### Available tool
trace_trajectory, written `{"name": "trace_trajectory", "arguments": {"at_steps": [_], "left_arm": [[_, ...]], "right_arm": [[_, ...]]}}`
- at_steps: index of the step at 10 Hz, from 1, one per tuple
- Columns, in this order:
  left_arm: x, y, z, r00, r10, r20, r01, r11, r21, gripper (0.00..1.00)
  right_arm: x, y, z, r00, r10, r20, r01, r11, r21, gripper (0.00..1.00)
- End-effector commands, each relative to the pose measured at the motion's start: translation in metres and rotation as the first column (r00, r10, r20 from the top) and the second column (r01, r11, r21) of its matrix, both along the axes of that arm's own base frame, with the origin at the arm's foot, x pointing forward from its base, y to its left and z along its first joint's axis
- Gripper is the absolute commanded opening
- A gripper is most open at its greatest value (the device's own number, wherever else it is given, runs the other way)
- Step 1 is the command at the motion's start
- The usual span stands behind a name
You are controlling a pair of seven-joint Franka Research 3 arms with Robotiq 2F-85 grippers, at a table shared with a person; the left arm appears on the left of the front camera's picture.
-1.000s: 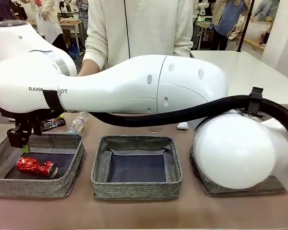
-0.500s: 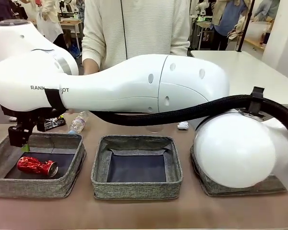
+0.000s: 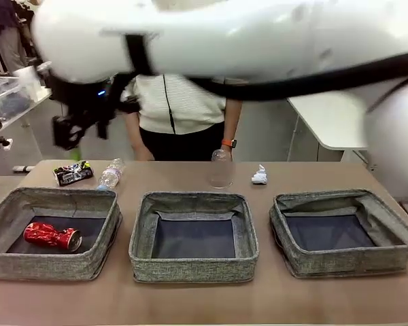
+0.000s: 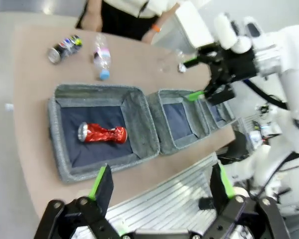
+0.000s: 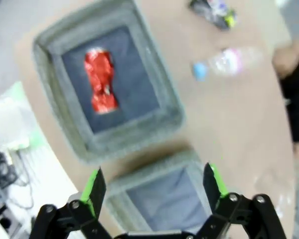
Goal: Sort the waste into the appropriate baskets.
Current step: Place the picked waste into the Fabric basket indicated by the person.
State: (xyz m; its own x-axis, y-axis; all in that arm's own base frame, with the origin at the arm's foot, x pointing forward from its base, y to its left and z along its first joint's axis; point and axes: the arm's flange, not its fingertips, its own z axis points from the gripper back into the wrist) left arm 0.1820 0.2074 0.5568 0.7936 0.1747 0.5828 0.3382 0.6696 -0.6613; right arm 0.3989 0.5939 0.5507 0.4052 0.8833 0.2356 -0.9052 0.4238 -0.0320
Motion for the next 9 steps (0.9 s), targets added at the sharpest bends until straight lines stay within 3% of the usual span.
{"name": "trace_trajectory", "arguments": {"at_steps": [1, 2, 3, 4, 5, 6, 8, 9], "left_arm": [[0.001, -0.002, -0.001, 1.0, 0.004, 0.011, -0.004, 1.0, 0.004, 1.0], [0.001, -0.002, -0.001, 1.0, 0.004, 0.011, -0.004, 1.0, 0.004, 1.0], [0.001, -0.002, -0.001, 1.0, 0.004, 0.011, -0.004, 1.0, 0.004, 1.0], [0.001, -0.002, -0.001, 1.0, 0.004, 0.011, -0.004, 1.0, 0.004, 1.0], [0.001, -0.002, -0.001, 1.0, 0.004, 0.011, -0.004, 1.0, 0.004, 1.0], [0.001, -0.002, -0.001, 1.0, 0.004, 0.011, -0.004, 1.0, 0.004, 1.0], [0.001, -0.002, -0.001, 1.0, 0.004, 0.011, -0.004, 1.0, 0.004, 1.0], [0.0, 0.0, 0.0, 1.0, 0.001, 0.001, -0.001, 1.0, 0.001, 1.0]], "right_arm": [[-0.098, -0.172, -0.039, 0.997, -0.051, -0.063, 0.053, 0.998, 0.027, 1.0], [-0.111, -0.198, -0.04, 0.992, -0.064, -0.111, 0.064, 0.998, -0.01, 1.0], [-0.121, -0.218, -0.04, 0.978, -0.16, -0.132, 0.161, 0.987, -0.003, 1.0], [-0.125, -0.217, -0.037, 0.977, -0.201, -0.078, 0.203, 0.979, 0.03, 1.0], [-0.118, -0.206, -0.035, 0.954, -0.292, -0.071, 0.292, 0.956, -0.014, 1.0], [-0.062, -0.145, -0.009, 0.967, -0.215, -0.139, 0.212, 0.976, -0.041, 1.0], [-0.062, -0.145, -0.009, 0.967, -0.215, -0.139, 0.212, 0.976, -0.041, 1.0], [-0.084, -0.176, -0.014, 0.96, -0.254, -0.121, 0.252, 0.967, -0.028, 1.0]]}}
